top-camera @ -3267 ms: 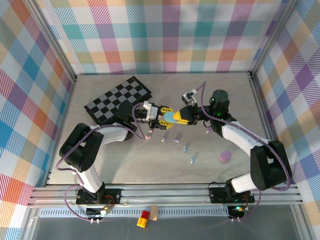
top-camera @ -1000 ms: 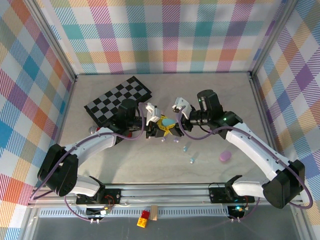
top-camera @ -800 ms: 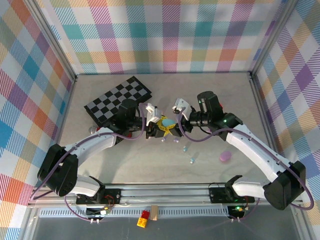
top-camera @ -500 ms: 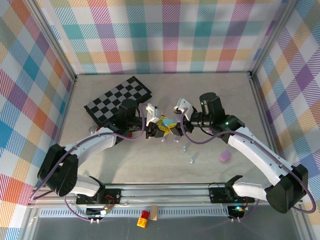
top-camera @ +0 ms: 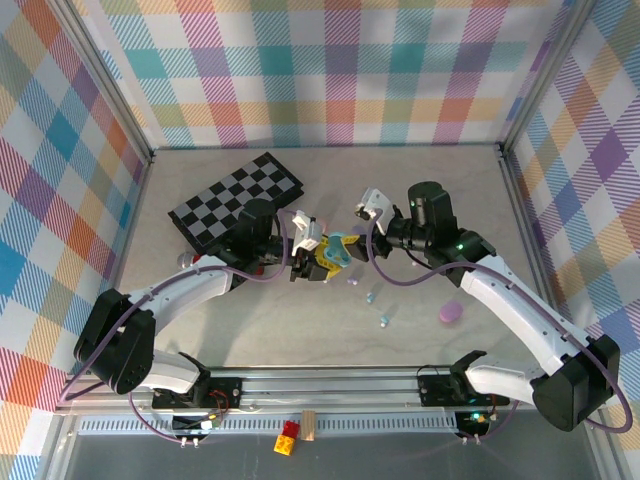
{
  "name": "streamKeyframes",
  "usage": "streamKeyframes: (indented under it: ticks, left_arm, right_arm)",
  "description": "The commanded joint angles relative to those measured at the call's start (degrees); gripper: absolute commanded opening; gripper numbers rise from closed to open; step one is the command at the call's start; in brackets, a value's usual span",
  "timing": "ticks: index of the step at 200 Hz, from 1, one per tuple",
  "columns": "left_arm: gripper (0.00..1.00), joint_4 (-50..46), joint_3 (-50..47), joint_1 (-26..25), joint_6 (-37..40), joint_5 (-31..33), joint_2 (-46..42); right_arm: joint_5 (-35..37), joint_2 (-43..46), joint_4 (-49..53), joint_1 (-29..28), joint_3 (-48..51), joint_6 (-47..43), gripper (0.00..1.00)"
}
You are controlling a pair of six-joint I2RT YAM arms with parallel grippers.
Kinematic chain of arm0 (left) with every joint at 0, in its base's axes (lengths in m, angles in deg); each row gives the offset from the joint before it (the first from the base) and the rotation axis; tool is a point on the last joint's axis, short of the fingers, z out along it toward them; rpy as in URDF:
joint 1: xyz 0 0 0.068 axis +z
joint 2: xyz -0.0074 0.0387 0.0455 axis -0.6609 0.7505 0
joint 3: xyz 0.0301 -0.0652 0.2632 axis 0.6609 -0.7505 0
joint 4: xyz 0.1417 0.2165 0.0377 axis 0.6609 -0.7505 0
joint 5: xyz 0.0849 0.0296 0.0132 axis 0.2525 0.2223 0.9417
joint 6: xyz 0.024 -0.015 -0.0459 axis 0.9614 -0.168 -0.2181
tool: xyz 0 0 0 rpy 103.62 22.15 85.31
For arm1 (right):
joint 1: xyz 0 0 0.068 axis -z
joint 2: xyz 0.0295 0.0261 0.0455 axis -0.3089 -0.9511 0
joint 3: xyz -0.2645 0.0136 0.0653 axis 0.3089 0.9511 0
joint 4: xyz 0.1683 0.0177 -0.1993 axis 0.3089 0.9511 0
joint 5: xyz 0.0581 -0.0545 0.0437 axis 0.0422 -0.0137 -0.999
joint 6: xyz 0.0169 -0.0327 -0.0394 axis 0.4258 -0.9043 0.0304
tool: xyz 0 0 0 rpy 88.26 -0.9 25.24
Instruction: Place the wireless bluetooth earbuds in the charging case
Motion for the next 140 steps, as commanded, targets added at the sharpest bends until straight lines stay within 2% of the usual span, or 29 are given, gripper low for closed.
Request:
streamKeyframes:
  ticks: [1, 32, 78, 140]
  left_arm:
    - [0.33, 1.38, 1.61, -0.19, 1.48, -3.03, -1.55]
    - [0.33, 1.94, 1.68, -0.19, 1.10, -2.45, -1.03]
    - [0.33, 4.32, 1.38, -0.10, -0.76, -2.13, -0.83]
    - [0.33, 4.91, 1.43, -0.15, -1.31, -3.01, -1.19]
  right_arm:
    - [-3.11, -0.69, 1.33, 0.37, -0.42, -1.31, 0.71]
    - [-4.86, 0.48, 0.48, 0.37, -0.07, 0.02, 0.77]
    - [-6.28, 2.22, -1.19, 1.25, 0.90, 1.88, 0.78]
    - [-9.74, -0.11, 0.58, 1.33, -0.10, 0.85, 0.63]
